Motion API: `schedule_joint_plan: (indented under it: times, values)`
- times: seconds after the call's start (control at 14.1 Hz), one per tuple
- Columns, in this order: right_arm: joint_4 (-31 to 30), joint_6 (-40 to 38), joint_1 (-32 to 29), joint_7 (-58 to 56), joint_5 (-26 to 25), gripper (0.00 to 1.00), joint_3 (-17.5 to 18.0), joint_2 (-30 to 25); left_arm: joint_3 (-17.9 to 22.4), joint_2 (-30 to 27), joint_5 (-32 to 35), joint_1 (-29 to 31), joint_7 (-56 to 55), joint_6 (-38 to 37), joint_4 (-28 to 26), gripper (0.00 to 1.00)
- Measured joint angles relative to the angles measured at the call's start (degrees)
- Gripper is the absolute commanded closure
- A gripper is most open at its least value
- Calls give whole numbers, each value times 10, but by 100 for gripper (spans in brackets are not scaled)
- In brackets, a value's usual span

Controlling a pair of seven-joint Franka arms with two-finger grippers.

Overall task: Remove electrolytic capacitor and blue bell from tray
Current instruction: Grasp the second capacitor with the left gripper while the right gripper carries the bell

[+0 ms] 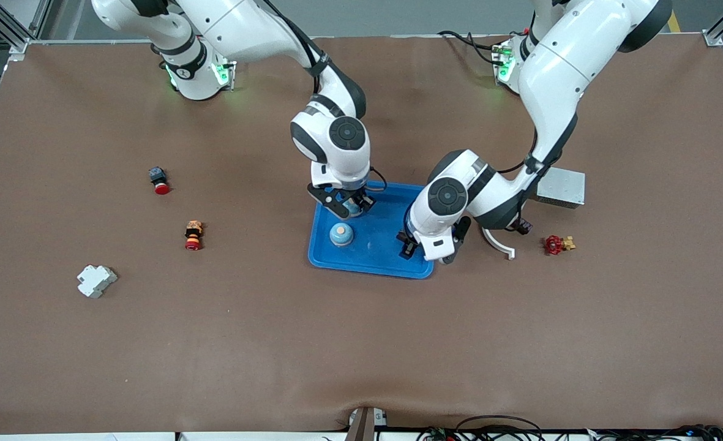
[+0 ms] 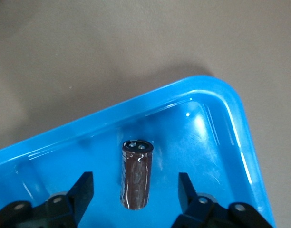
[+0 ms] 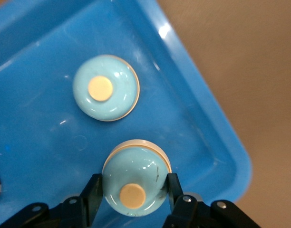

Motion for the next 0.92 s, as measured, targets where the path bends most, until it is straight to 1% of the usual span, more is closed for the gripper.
schedule_joint_plan:
  times: [0.14,0.21,0.28,0.42,0.5,0.57,0.64,0.71,0.92]
  values:
    - [52,-78,-4,-14,2,100,-2,-3,0,8,5,0,0,11,0,40]
    - [66,-101,-9,-28,7,100,-3,-6,1,12,6,0,0,17,0,45]
    - [75,-118,-16,-46,13,100,-4,-12,1,15,7,0,0,21,0,53]
    - [80,-164,-38,-95,19,100,-5,-31,2,20,7,0,0,25,0,59]
    - [80,-191,-51,-124,22,100,-6,-43,2,22,8,-1,0,25,0,66]
    - [80,-215,-67,-152,22,100,-8,-56,2,24,8,-1,0,25,0,77]
    - [78,-234,-85,-183,22,100,-9,-70,2,26,8,-1,0,25,0,94]
    - [71,-244,-106,-219,22,100,-11,-87,3,27,8,-1,0,25,0,100]
    - [25,-252,-178,-344,23,100,-13,-150,3,26,11,-1,0,25,1,100]
